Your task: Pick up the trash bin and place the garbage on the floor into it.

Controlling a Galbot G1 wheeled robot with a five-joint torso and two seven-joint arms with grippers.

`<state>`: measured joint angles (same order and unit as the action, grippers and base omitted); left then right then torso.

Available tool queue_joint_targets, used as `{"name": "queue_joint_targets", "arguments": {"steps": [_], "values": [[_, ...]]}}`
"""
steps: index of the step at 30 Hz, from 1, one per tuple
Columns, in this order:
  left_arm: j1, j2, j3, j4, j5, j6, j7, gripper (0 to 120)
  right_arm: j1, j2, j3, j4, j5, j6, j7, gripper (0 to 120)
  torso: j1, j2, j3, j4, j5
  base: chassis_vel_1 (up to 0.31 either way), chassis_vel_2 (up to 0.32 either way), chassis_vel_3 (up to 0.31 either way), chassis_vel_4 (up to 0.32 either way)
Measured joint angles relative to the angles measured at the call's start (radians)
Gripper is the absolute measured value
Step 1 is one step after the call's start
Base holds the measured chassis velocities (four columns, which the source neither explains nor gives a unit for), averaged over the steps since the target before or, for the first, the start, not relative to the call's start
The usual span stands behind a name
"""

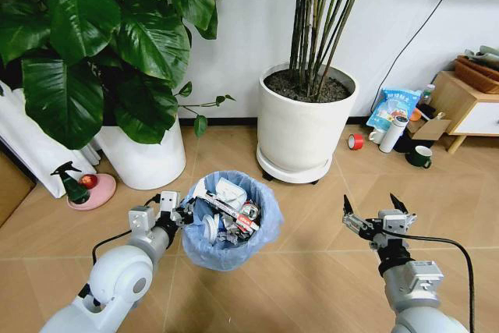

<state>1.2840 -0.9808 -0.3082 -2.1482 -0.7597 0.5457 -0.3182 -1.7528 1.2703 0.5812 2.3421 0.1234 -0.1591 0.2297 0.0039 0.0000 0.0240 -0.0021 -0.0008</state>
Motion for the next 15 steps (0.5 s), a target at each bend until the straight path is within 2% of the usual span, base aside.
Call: {"name": "queue_joint_targets", "arguments": {"steps": [15], "values": [[0.036,-0.011,-0.006,-0.015,0.024,-0.009,0.001,1,-0.012,-0.002,-0.007,0.0,-0.007,0.014,0.001,100,0.0,0.0,0.0,-0.0001,-0.0003,0.183,-0.102,-0.192,0.102]]}}
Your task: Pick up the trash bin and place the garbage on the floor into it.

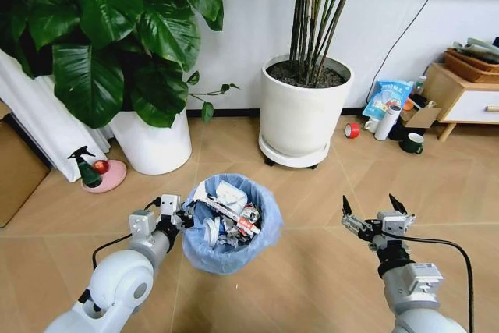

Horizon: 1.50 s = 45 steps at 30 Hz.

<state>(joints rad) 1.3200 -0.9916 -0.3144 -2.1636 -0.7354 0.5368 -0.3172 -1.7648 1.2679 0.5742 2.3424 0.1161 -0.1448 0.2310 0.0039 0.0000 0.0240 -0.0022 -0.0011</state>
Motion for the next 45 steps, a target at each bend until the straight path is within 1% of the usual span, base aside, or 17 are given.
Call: {"name": "queue_joint_targets", "arguments": {"steps": [3,5,12,14,15,18,21,22,24,34,35,37,38,39,40,42,45], "values": [[0.009,-0.003,-0.003,-0.003,0.009,-0.004,0.003,1,-0.003,-0.003,0.0,0.002,-0.001,0.002,0.0,100,0.0,0.0,0.0,0.0001,0.0008,0.205,-0.088,-0.186,0.104],[0.012,-0.004,-0.004,-0.004,0.012,-0.005,0.004,1,-0.004,-0.005,0.0,0.002,-0.002,0.003,0.0,100,0.0,0.0,0.0,0.0,0.0001,0.204,-0.101,-0.2,0.09],[0.016,-0.01,-0.004,-0.006,0.016,-0.005,0.005,1,-0.007,-0.009,0.001,0.002,-0.002,0.005,0.001,100,0.0,0.0,0.0,0.0,0.0001,0.201,-0.103,-0.209,0.11],[0.018,-0.011,-0.004,-0.008,0.017,-0.006,0.005,1,-0.007,-0.011,0.001,0.002,-0.002,0.006,0.001,100,0.0,0.0,0.0,-0.0001,0.001,0.218,-0.116,-0.214,0.117],[0.022,-0.012,-0.004,-0.009,0.019,-0.006,0.005,1,-0.007,-0.014,0.001,0.002,-0.002,0.006,0.001,100,0.0,0.0,0.0,-0.0001,-0.0002,0.216,-0.131,-0.221,0.116],[0.027,-0.013,-0.009,-0.01,0.021,-0.007,0.005,1,-0.006,-0.017,0.002,0.002,-0.001,0.007,0.001,100,0.0,0.0,0.0,-0.0001,0.001,0.234,-0.131,-0.22,0.123],[0.033,-0.014,-0.016,-0.011,0.023,-0.007,0.005,1,-0.005,-0.018,0.002,0.002,0.0,0.007,0.002,100,0.0,0.0,0.0,0.0002,0.0005,0.233,-0.113,-0.228,0.12],[0.036,-0.014,-0.018,-0.013,0.023,-0.008,0.005,1,-0.005,-0.018,0.002,0.002,0.0,0.007,0.002,100,0.0,0.0,0.0,0.0,0.0011,0.236,-0.115,-0.239,0.12],[0.045,-0.016,-0.021,-0.016,0.025,-0.01,0.005,1,-0.005,-0.018,0.002,0.002,0.001,0.007,0.003,100,0.0,0.0,0.0,0.0,-0.0003,0.242,-0.112,-0.247,0.127],[0.053,-0.017,-0.028,-0.017,0.028,-0.014,0.006,1,0.001,-0.019,0.001,-0.008,0.003,0.01,0.003,100,0.0,0.0,0.0,-0.0001,0.0007,0.24,-0.132,-0.246,0.126],[0.053,-0.017,-0.028,-0.016,0.028,-0.014,0.006,1,0.001,-0.019,0.001,-0.008,0.003,0.01,0.003,100,0.0,0.0,0.0,0.0001,-0.0002,0.254,-0.12,-0.229,0.131],[0.05,-0.018,-0.028,-0.014,0.028,-0.015,0.007,1,0.003,-0.022,0.001,-0.011,0.005,0.011,0.003,100,0.0,0.0,0.0,0.0001,0.0014,0.263,-0.117,-0.255,0.115],[0.05,-0.018,-0.028,-0.013,0.028,-0.015,0.007,1,0.003,-0.023,0.001,-0.011,0.006,0.011,0.003,100,0.0,0.0,0.0,0.0,0.001,0.269,-0.107,-0.27,0.117],[0.048,-0.018,-0.027,-0.012,0.027,-0.015,0.007,1,0.005,-0.025,0.001,-0.011,0.008,0.011,0.004,100,0.0,0.0,0.0,0.0,-0.0008,0.239,-0.107,-0.268,0.097],[0.048,-0.018,-0.027,-0.012,0.027,-0.015,0.007,1,0.005,-0.025,0.001,-0.011,0.008,0.011,0.004,100,0.0,0.0,0.0,0.0,-0.0008,0.239,-0.107,-0.268,0.097],[0.047,-0.017,-0.027,-0.012,0.026,-0.016,0.007,1,0.009,-0.028,0.002,-0.013,0.013,0.011,0.004,100,0.0,0.0,0.0,0.0,0.0008,0.271,-0.113,-0.264,0.118],[0.047,-0.017,-0.028,-0.01,0.025,-0.018,0.007,1,0.013,-0.03,0.003,-0.015,0.016,0.011,0.005,100,0.0,0.0,0.0,-0.0001,0.0004,0.266,-0.117,-0.253,0.122]]}}
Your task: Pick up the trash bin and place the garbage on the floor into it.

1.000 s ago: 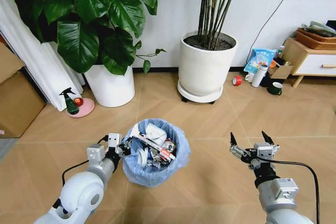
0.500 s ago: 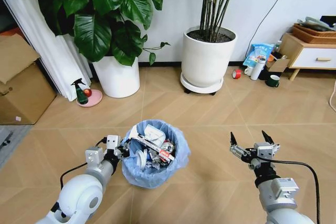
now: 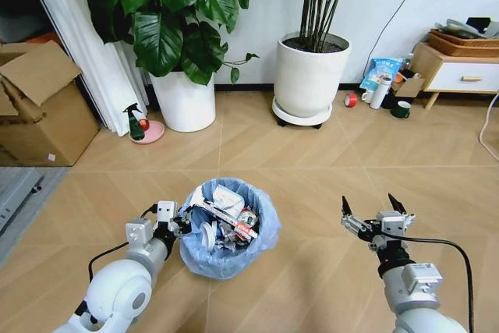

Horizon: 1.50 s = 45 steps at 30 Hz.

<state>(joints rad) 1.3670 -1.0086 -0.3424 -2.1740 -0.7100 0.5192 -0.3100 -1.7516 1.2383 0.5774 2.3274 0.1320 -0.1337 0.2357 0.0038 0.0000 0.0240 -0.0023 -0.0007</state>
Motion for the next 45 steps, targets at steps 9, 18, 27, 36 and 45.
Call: {"name": "queue_joint_targets", "arguments": {"steps": [9,18,27,36,45], "values": [[0.002,-0.005,0.0,0.002,0.0,-0.001,0.0,1,0.003,-0.003,0.0,-0.003,0.004,0.0,0.0,100,0.0,0.0,0.0,0.0,0.0005,0.248,-0.136,-0.239,0.118],[0.014,-0.013,-0.01,0.001,0.006,-0.002,0.0,1,0.002,-0.007,0.003,-0.003,0.005,0.0,0.001,100,0.0,0.0,0.0,-0.0001,0.0,0.266,-0.176,-0.26,0.159],[0.035,-0.021,-0.027,-0.008,0.018,-0.005,0.005,1,0.001,-0.01,0.004,-0.005,0.01,0.005,0.001,100,0.0,0.0,0.0,0.0001,0.0,0.285,-0.186,-0.282,0.191],[0.046,-0.025,-0.033,-0.009,0.024,-0.011,0.012,1,-0.003,-0.01,0.003,-0.011,0.008,0.017,-0.003,100,0.0,0.0,0.0,0.0,0.0003,0.292,-0.189,-0.291,0.199],[0.048,-0.033,-0.034,-0.009,0.028,-0.016,0.013,1,-0.004,-0.012,-0.002,-0.017,0.007,0.019,-0.006,100,0.0,0.0,0.0,0.0001,-0.0006,0.287,-0.21,-0.298,0.214]]}}
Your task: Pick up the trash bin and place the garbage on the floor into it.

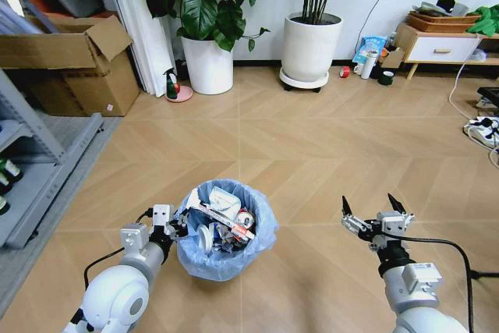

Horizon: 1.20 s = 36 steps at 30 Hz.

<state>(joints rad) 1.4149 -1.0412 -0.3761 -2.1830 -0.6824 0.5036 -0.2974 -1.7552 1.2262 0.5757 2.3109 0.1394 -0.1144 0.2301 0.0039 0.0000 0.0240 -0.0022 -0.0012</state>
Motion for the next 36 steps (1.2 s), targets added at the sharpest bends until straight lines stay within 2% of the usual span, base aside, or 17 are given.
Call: {"name": "queue_joint_targets", "arguments": {"steps": [10,25,36], "values": [[0.001,-0.014,-0.009,0.005,0.006,-0.003,0.002,1,0.011,0.008,0.001,-0.011,0.026,0.019,-0.011,100,0.0,0.0,0.0,0.0,0.0005,0.246,-0.183,-0.25,0.205],[0.048,-0.084,-0.05,0.007,0.087,-0.019,0.038,1,0.012,-0.006,0.048,-0.062,0.083,0.014,-0.012,100,0.0,0.0,0.0,-0.0001,0.0004,-0.024,0.005,0.042,-0.002],[0.076,-0.094,-0.085,-0.023,0.098,-0.024,0.052,1,0.001,-0.045,0.041,-0.073,0.091,0.02,-0.011,100,0.0,0.0,0.0,-0.0002,0.0007,-0.088,-0.11,0.091,0.103]]}}
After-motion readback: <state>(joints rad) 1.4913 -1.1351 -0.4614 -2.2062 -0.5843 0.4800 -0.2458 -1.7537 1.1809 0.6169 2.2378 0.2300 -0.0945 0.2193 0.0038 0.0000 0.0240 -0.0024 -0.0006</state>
